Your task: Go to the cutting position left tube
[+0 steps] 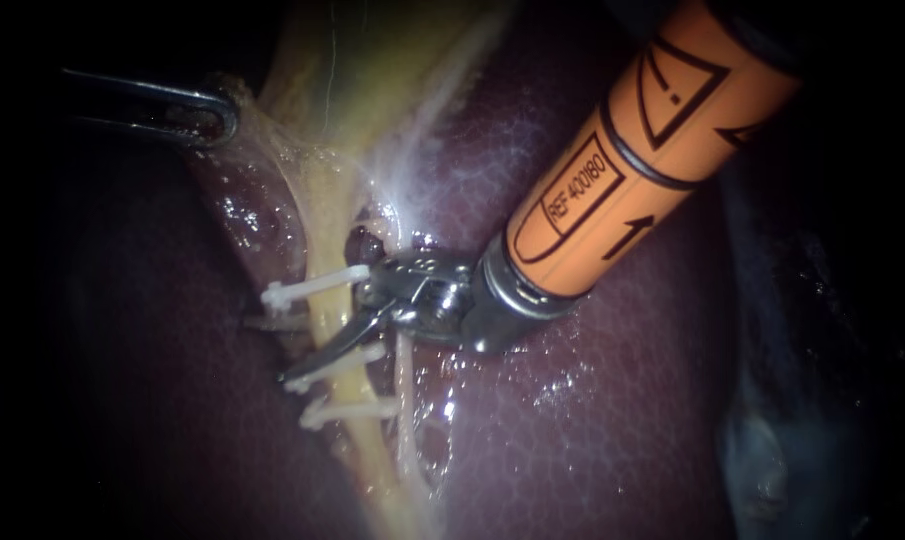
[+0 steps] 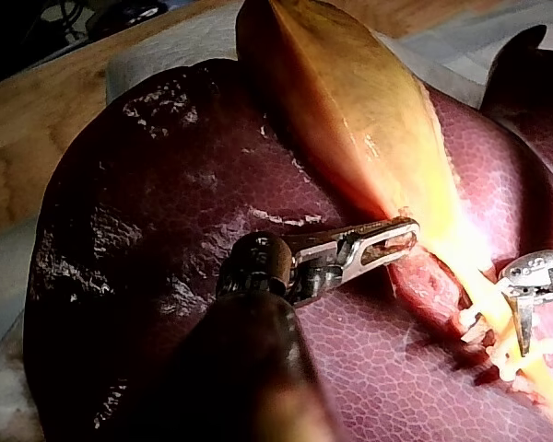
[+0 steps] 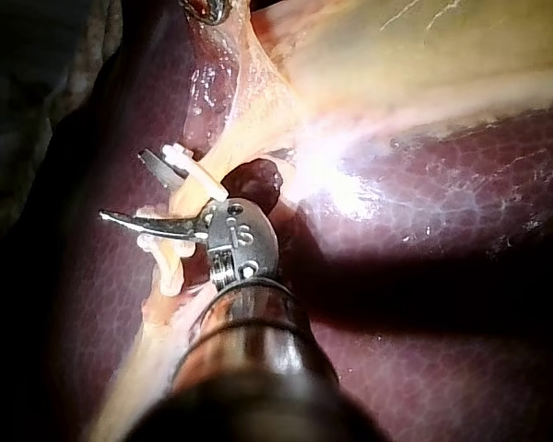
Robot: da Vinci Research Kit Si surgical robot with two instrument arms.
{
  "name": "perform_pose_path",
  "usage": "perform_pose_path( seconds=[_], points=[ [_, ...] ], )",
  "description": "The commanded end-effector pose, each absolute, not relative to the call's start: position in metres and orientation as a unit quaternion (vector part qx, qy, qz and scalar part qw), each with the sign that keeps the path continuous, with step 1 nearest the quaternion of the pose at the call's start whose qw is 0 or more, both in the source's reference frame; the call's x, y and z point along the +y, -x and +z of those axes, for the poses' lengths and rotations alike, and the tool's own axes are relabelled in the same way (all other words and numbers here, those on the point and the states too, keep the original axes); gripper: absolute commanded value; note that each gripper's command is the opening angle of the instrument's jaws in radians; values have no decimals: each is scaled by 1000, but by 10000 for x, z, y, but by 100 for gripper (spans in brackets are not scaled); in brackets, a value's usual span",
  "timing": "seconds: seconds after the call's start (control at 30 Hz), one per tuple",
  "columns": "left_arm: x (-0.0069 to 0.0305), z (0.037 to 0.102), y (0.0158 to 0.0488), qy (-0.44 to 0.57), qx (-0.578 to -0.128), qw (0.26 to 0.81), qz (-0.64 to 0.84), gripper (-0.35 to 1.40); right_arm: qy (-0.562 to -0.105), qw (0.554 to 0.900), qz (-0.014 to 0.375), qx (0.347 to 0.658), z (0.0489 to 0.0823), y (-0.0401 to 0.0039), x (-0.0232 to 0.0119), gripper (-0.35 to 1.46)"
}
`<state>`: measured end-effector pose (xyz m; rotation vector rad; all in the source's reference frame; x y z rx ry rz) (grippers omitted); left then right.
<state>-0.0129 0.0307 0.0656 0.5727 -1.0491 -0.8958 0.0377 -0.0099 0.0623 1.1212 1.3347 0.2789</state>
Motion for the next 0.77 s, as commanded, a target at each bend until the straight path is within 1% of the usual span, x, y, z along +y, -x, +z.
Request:
perform_pose_path(
  seconds=[0.03, 0.23, 0.33, 0.67, 0.77],
  points=[
    [307, 656, 129, -261, -477, 734, -407, -35, -492, 632, 123, 586, 615, -378, -98, 108],
    [307, 656, 129, -261, -477, 734, -407, -35, -496, 617, 125, 598, 583, -380, -93, 110],
    [307, 657, 129, -261, -477, 734, -407, -35, -496, 617, 124, 599, 576, -379, -91, 110],
    [308, 657, 129, -261, -477, 734, -407, -35, -495, 617, 124, 599, 581, -379, -91, 110],
    [308, 657, 129, -261, -477, 734, -407, -35, -495, 617, 123, 599, 583, -378, -93, 105]
  ],
)
